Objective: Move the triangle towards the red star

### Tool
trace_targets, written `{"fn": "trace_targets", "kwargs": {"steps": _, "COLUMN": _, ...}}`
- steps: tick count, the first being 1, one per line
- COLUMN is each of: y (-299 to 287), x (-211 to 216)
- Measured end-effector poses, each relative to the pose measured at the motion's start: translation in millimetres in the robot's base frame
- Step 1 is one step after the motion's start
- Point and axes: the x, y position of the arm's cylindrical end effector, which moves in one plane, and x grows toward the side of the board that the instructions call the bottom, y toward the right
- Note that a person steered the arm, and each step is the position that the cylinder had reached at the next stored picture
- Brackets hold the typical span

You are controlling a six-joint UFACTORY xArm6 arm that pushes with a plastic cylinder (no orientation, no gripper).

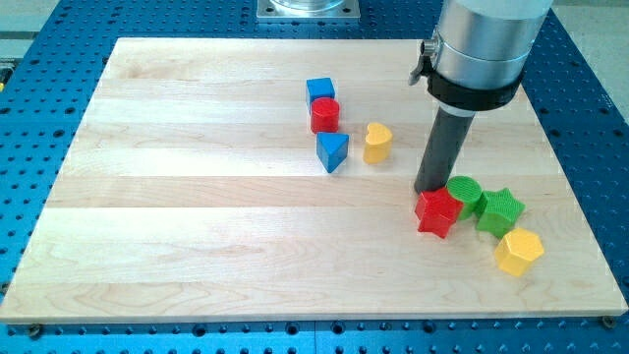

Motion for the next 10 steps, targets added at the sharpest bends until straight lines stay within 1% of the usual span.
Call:
{"fn": "trace_targets", "kwargs": {"steps": 1, "y": -38, "x": 7}}
{"fn": "trace_targets", "kwargs": {"steps": 2, "y": -25, "x": 54}}
{"fn": "trace_targets", "kwargs": {"steps": 3, "y": -60, "x": 47}}
{"fn": "trace_targets", "kwargs": {"steps": 4, "y": -131, "x": 6}}
{"fn": "trace_targets", "kwargs": {"steps": 5, "y": -185, "x": -23}}
{"fn": "trace_targets", "kwargs": {"steps": 6, "y": -171, "x": -66}}
{"fn": "trace_targets", "kwargs": {"steps": 7, "y": -133, "x": -34}}
{"fn": "trace_targets", "kwargs": {"steps": 8, "y": -109, "x": -22}}
{"fn": "trace_targets", "kwargs": {"steps": 9, "y": -150, "x": -64}}
{"fn": "trace_targets", "kwargs": {"steps": 10, "y": -124, "x": -75}}
